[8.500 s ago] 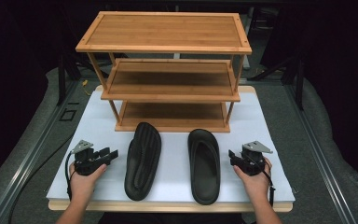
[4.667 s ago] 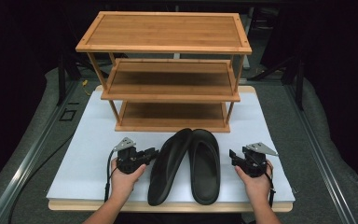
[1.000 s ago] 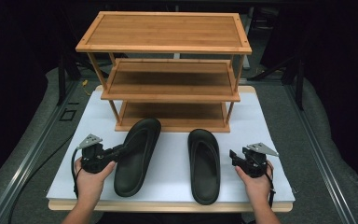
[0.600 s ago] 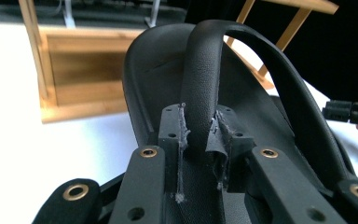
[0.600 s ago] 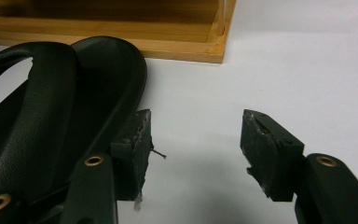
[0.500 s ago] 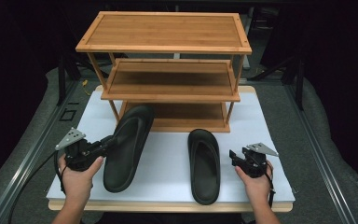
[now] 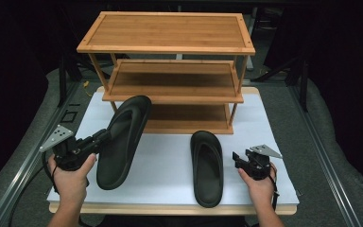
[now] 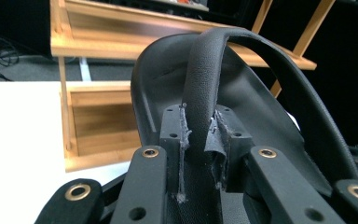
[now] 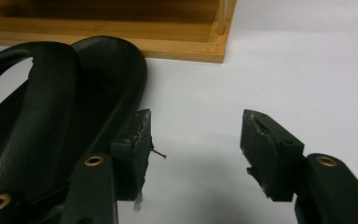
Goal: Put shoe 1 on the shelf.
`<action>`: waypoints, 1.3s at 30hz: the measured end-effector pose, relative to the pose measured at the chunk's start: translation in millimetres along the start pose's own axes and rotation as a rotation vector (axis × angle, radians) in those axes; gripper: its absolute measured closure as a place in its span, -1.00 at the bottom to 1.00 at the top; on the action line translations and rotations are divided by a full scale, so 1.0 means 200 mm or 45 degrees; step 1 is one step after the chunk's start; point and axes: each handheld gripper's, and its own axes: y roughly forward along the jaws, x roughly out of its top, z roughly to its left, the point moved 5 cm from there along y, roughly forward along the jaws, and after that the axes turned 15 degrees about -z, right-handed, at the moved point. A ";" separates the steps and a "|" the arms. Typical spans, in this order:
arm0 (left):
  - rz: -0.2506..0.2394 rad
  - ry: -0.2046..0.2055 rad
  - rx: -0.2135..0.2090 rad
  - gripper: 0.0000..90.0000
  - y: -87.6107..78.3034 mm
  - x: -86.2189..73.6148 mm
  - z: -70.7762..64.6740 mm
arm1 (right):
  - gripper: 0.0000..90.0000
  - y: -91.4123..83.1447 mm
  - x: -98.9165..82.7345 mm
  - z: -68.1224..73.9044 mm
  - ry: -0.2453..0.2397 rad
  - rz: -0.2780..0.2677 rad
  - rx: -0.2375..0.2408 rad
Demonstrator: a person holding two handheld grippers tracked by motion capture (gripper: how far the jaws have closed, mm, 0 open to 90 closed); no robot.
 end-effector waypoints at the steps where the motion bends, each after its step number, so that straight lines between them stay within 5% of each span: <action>1: -0.019 -0.009 0.000 0.67 0.01 0.01 0.00 | -0.04 0.00 0.00 0.00 0.001 -0.002 0.006; 18: -0.160 0.020 0.042 0.68 0.18 0.10 0.03 | -0.04 0.00 0.00 0.00 0.005 -0.003 0.009; 32: -0.147 0.009 0.085 0.69 0.43 0.14 0.05 | -0.04 0.00 0.00 0.00 0.004 -0.003 0.020; 39: -0.190 -0.022 0.114 0.69 0.55 0.18 0.09 | -0.04 0.00 0.01 0.00 0.019 -0.014 0.025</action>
